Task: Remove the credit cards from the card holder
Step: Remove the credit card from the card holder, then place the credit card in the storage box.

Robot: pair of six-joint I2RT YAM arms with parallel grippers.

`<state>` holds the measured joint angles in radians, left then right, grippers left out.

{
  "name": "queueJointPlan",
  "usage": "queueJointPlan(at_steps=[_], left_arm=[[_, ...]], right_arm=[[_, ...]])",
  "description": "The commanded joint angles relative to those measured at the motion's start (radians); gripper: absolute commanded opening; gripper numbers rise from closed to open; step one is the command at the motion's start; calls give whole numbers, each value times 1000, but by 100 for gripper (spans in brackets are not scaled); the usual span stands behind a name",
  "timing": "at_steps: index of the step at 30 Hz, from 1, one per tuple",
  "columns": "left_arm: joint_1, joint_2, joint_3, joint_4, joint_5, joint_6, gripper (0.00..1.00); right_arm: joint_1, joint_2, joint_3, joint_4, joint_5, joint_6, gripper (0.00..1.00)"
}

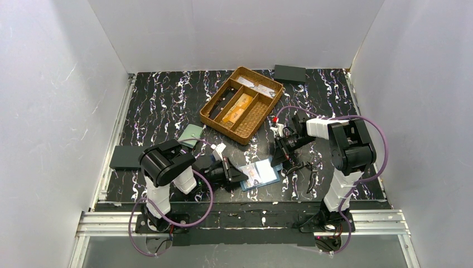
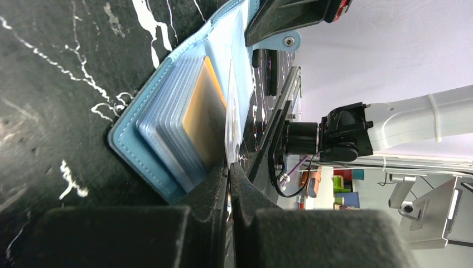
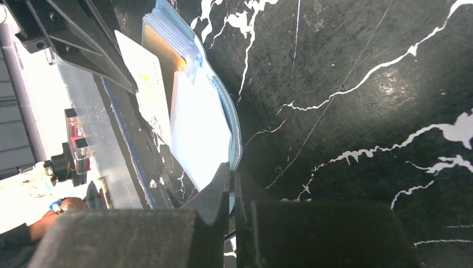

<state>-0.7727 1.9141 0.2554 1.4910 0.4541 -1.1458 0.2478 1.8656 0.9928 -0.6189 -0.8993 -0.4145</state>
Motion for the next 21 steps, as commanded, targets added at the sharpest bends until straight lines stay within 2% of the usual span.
queueJointPlan(at_steps=[1,4,9,14,21], left_arm=[[23,-61,-45,-78,13,39,0],[29,-159,-70,-133,19,64,0],[30,-292,-99,-222,6,96,0],[29,-451,-113,-380,-9,145,0],[30,-691,-99,-635,-41,222,0]], right_arm=[[-16,-2,18,16,34,-7,1],[-16,-32,14,15,45,-14,2],[-16,-78,-4,31,60,-18,20],[-16,-111,4,12,86,-52,37],[-19,-191,-3,-4,140,-101,53]])
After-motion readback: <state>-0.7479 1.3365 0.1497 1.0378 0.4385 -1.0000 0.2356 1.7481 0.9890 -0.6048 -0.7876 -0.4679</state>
